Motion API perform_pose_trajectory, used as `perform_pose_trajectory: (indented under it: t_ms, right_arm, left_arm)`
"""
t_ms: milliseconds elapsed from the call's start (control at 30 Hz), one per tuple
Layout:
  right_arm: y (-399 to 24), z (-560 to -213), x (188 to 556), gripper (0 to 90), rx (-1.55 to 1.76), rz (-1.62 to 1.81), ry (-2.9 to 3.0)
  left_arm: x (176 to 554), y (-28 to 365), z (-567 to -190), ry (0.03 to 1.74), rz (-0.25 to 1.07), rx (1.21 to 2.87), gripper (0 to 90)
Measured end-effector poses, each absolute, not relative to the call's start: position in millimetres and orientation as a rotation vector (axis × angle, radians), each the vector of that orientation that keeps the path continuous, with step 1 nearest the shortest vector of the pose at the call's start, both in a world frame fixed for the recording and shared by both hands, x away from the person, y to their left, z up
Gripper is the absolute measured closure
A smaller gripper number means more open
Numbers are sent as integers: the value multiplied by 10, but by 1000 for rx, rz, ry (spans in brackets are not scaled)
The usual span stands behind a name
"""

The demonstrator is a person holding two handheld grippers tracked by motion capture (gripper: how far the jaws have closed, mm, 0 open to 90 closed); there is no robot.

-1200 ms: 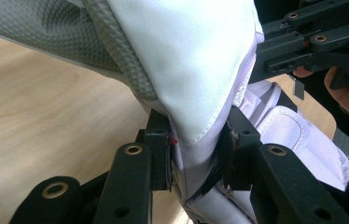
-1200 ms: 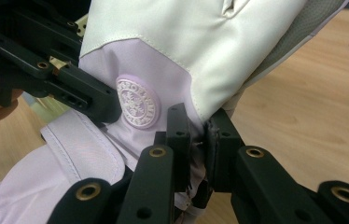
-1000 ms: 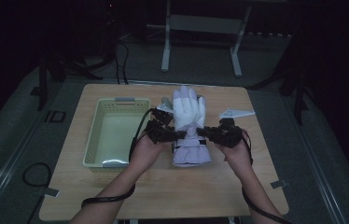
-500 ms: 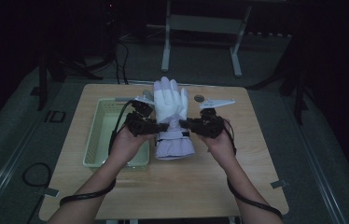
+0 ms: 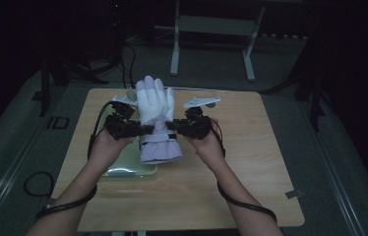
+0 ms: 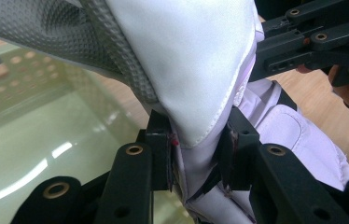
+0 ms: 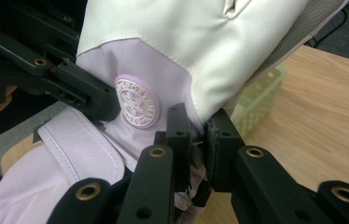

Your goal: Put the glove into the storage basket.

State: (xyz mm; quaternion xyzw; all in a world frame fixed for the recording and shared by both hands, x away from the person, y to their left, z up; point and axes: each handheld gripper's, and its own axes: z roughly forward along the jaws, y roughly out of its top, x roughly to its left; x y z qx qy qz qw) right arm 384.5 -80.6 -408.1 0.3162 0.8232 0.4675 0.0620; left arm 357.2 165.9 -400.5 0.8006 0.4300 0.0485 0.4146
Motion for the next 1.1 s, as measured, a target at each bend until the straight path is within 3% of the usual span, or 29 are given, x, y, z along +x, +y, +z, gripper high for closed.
perform_pose_trajectory:
  t_ms: [567,800,1100]
  right_arm:
    - [-37,-4227,3940,815,931,1419,2544]
    - [151,-4333,4002,815,952,1431,2534]
    - [132,-4659,4047,815,1012,1344,2563]
  left_arm:
    - [3603,2399,-4087,1152,115,2036,692]
    - [3649,2495,-4152,1159,166,2052,691]
    - [3731,2404,-4559,1201,105,2053,691]
